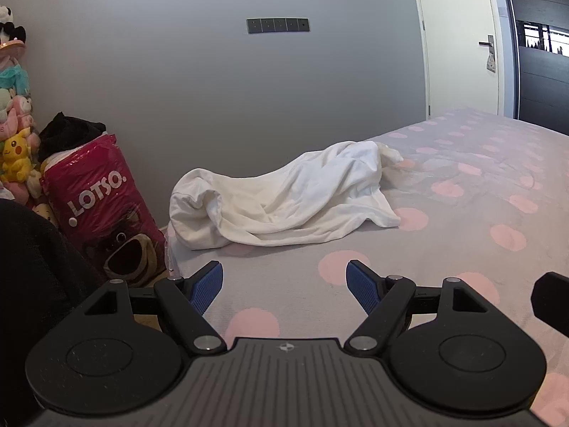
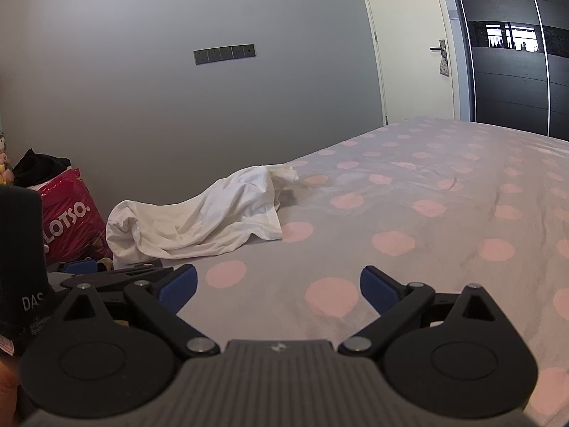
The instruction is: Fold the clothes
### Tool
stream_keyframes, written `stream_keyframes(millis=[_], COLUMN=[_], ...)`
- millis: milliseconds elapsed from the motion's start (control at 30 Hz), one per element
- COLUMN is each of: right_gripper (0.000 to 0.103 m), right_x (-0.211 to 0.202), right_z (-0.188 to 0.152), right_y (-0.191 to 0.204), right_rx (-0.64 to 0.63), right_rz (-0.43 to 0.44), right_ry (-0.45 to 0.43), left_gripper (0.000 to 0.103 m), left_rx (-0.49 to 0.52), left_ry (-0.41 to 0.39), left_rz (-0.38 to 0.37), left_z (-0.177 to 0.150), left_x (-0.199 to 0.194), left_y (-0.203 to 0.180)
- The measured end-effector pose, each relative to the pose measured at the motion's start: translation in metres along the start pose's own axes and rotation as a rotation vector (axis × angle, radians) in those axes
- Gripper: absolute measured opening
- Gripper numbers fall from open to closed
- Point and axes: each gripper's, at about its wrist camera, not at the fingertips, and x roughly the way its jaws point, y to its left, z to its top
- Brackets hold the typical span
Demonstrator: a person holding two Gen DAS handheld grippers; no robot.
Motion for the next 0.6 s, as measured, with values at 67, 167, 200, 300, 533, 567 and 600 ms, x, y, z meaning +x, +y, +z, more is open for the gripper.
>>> stream_keyframes(millis=[67, 167, 200, 300, 533, 567, 600], right_gripper=[0.099, 0.1, 0.1, 0.1, 0.1, 0.1, 0.1], right_x=[-0.002, -0.005, -0.006, -0.007, 0.006, 0.006, 0.006], right_z=[-0.001, -0.002, -0.003, 0.0, -0.002, -0.003, -0.003], right_y=[-0.002, -0.005, -0.006, -0.006, 0.006, 0.006, 0.005], right_rx=[0.004, 0.011, 0.013, -0.005, -0.018, -0.018, -0.017], right_rz=[0.004, 0.01, 0.011, -0.002, -0.028, -0.028, -0.027], right_ry=[-0.006, -0.014, -0.017, -0.001, 0.025, 0.025, 0.025], left_gripper=[0.076, 0.076, 0.076, 0.076, 0.076, 0.076, 0.076], left_rx=[0.003, -0.007, -0.012, 0.013, 0.022, 0.022, 0.022], left_ry=[0.003, -0.016, -0.026, -0.021, -0.009, -0.009, -0.009], left_rz=[-0.014, -0.031, -0.036, -0.01, -0.004, -0.004, -0.005], left_z=[0.0, -0.002, -0.004, -0.001, 0.0, 0.0, 0.0], left_x=[0.0, -0.003, -0.006, -0.006, -0.003, -0.004, -0.004], left_y=[0.0, 0.007, 0.012, 0.0, -0.002, -0.002, -0.002])
